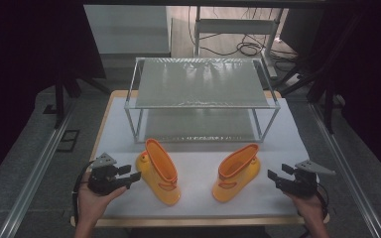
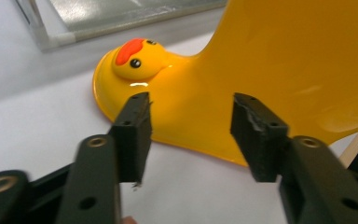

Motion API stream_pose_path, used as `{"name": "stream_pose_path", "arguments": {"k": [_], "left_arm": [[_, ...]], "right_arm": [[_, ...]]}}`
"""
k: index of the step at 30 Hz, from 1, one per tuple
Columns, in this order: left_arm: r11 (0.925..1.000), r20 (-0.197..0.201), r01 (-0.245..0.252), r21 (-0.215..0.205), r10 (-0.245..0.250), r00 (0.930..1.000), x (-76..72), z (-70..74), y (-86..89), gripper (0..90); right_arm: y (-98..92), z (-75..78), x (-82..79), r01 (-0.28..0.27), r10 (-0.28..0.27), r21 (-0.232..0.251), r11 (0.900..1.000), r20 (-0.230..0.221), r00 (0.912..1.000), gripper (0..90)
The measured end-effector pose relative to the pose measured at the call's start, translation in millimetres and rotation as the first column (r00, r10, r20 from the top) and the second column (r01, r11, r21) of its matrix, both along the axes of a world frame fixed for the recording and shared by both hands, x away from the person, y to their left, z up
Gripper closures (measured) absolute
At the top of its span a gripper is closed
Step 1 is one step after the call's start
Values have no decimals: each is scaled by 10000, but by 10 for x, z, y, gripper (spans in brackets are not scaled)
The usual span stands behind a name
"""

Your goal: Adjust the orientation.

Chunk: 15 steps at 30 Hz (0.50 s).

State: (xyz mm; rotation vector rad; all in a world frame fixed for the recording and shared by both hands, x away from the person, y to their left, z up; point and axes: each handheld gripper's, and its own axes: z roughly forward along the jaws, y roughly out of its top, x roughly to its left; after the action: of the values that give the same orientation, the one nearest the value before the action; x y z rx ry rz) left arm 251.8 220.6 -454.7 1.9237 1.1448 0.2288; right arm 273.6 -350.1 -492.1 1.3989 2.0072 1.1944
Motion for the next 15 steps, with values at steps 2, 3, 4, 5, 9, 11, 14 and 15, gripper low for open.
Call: {"name": "stream_pose_path", "arguments": {"k": [2, 3, 4, 5, 9, 11, 14, 15], "left_arm": [[9998, 78, -4, -185, 6, 10000, -36, 15, -7, 642], [9998, 95, -28, -219, 30, 9999, -55, 18, -12, 700], [9997, 131, -27, -237, 30, 9999, -83, 22, -21, 756], [9996, 198, -46, -280, 52, 9998, -117, 27, -34, 799], [9989, 473, 243, -405, -224, 9986, -281, 42, -144, 881], [9976, 647, 501, -480, -469, 9968, -373, 48, -242, 895], [9956, 832, 855, -373, -822, 9931, -501, 48, -391, 898], [9950, 870, 921, -380, -886, 9923, -534, 40, -433, 899]], "right_arm": [[-12, 6, -4, 27, -27, 68, 10000, 19, 10000, 325], [-19, 2, -10, 32, -32, 92, 10000, 34, 10000, 328], [-26, -1, -15, 9, -10, 79, 10000, 30, 10000, 332], [-36, -7, -21, -20, 20, 46, 10000, 46, 10000, 332], [-86, -19, -33, 196, -196, 94, 9998, 63, 9998, 333], [-102, -17, -32, 334, -336, 176, 9993, 83, 9994, 336], [-118, -23, -30, 379, -381, 255, 9990, 69, 9993, 339], [-118, -26, -30, 373, -374, 240, 9990, 53, 9993, 339]]}}
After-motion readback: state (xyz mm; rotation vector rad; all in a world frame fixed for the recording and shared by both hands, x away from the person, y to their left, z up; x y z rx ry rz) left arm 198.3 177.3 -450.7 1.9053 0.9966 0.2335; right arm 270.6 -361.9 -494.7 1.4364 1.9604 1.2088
